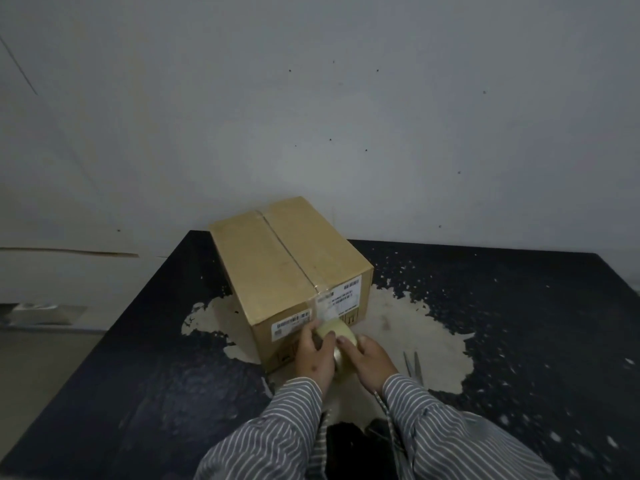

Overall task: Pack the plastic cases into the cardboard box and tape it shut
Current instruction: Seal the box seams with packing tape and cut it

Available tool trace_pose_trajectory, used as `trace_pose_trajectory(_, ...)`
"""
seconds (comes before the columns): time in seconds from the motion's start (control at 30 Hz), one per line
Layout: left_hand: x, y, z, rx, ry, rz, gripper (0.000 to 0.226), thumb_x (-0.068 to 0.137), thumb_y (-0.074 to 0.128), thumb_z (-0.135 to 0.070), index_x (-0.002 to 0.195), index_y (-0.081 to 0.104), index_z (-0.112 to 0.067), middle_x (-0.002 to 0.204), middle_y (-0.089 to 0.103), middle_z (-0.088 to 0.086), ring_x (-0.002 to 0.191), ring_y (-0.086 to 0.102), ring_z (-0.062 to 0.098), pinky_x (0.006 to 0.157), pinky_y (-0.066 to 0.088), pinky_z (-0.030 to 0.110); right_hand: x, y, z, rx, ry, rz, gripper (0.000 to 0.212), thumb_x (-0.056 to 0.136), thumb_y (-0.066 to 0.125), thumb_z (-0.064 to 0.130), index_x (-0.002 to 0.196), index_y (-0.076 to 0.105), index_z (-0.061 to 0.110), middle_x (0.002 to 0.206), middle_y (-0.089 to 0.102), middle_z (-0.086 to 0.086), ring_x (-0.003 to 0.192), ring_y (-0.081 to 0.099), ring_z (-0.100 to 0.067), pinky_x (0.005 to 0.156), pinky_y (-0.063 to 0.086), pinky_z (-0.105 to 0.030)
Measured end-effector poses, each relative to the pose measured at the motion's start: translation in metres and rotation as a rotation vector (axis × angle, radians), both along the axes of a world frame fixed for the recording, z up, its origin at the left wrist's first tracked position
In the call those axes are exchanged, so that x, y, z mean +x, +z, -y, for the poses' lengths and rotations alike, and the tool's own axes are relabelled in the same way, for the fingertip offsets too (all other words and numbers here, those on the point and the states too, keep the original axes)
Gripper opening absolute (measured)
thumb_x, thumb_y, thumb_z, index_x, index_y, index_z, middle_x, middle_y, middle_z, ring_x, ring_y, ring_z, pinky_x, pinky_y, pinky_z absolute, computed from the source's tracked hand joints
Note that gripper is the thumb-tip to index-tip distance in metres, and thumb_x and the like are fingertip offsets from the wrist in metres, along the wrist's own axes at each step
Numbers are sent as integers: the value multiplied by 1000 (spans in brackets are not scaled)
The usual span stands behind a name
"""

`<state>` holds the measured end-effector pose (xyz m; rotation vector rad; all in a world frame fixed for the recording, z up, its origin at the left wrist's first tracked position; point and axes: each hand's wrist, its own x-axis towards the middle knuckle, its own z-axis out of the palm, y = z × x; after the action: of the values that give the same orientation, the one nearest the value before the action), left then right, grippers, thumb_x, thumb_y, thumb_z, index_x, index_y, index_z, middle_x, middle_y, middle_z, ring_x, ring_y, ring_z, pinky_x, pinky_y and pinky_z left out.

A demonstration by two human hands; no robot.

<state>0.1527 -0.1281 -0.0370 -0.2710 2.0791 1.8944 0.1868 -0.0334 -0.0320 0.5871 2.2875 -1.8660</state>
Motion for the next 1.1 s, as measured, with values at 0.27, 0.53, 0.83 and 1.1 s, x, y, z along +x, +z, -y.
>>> trace_pose_trajectory(0.27,-2,-7,-3,94,46,68,28,92,50,-17,109,50,-39,124,46,6,108,52,33,97,45,54,24,-24,-34,169,-288,38,14,82,66,16,78,53,20,86,59,0,83,56,-19,69,42,-23)
trace_pose_trajectory(0.53,1,-8,-8,191,71,60,28,93,49,-15,93,53,-43,125,47,7,99,56,32,84,53,53,64,-44,-59,697,-156,638,53,84,54,41,126,35,16,135,32,-8,128,31,-29,102,35,-44)
trace_pose_trajectory(0.83,-3,-10,-4,184,23,33,29,94,47,-13,95,52,-41,123,42,5,90,54,25,80,53,49,86,-55,-71,796,-15,509,64,86,52,47,128,33,4,137,30,-14,128,34,-30,107,32,-33)
trace_pose_trajectory(1.1,-11,-14,1,87,4,47,27,95,47,-16,91,51,-42,123,44,6,110,51,37,93,47,59,79,-45,-76,870,124,628,49,78,59,57,99,52,13,132,42,-9,126,37,-29,103,41,-36)
